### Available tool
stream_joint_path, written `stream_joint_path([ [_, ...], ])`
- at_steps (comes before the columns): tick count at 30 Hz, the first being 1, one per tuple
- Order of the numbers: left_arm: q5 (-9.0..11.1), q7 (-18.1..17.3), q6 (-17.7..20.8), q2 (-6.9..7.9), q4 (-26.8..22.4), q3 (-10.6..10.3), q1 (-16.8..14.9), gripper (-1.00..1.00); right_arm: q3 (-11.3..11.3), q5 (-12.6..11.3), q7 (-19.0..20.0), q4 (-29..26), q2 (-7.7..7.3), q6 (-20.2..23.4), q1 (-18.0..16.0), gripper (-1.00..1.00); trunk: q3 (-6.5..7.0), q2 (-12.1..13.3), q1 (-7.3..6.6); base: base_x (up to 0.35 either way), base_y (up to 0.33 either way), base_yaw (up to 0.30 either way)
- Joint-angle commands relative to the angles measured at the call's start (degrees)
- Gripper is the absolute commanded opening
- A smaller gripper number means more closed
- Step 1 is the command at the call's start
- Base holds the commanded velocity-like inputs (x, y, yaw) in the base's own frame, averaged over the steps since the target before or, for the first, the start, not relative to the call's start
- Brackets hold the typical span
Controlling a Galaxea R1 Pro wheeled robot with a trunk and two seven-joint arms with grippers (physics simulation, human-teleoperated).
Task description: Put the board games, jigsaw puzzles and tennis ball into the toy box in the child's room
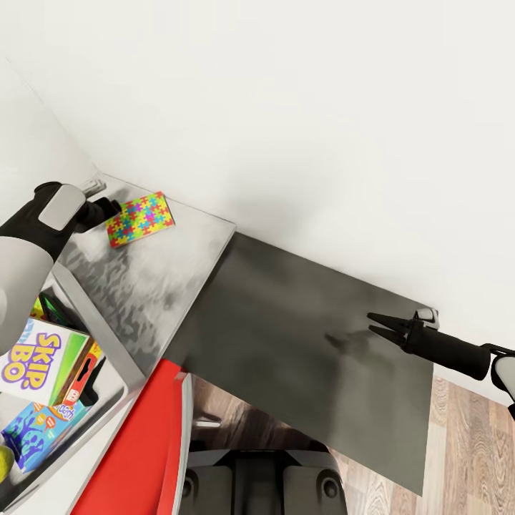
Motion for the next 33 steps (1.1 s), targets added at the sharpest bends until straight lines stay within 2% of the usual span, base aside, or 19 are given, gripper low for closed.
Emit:
stream_joint_path([
  [1, 0.61, 0.19, 0.08, 0.09, -0.13, -0.49, -0.04, 1.00, -0.04, 0.28, 0.34, 0.01, 0.00, 0.24, -0.04, 1.00, -0.07, -0.09, 0.03, 0.000, 0.000, 0.000],
  [8, 0.64, -0.68, 0.08, 0.08, -0.25, -0.47, -0.04, 1.00, -0.03, 0.88, 0.29, 0.01, 0.03, 0.18, -0.04, 1.00, -0.07, -0.09, 0.03, 0.000, 0.000, 0.000],
  [13, 0.65, -0.97, 0.08, 0.08, -0.30, -0.47, -0.04, 1.00, -0.02, 4.01, 0.26, 0.01, 0.07, 0.10, -0.04, 1.00, -0.07, -0.09, 0.03, 0.000, 0.000, 0.000],
  [15, 0.03, -1.14, -0.58, -0.57, -0.85, -0.13, -0.04, 1.00, -0.68, 4.70, 0.49, 0.66, -0.59, -0.11, 0.61, 1.00, -0.07, -0.09, 0.03, 0.000, 0.000, 0.000],
  [20, -0.19, -0.99, -0.44, -0.36, -0.99, -0.23, -0.04, 1.00, -1.34, 4.68, 0.32, 1.05, -2.16, -0.11, 2.21, 1.00, -0.07, -0.09, 0.03, 0.000, 0.000, 0.000],
  [33, -0.19, -0.99, -0.44, -0.36, -0.99, -0.23, -0.04, 1.00, -1.34, 4.68, 0.32, 1.05, -2.16, -0.11, 2.51, 1.00, -0.07, -0.09, 0.03, 0.000, 0.000, 0.000],
])
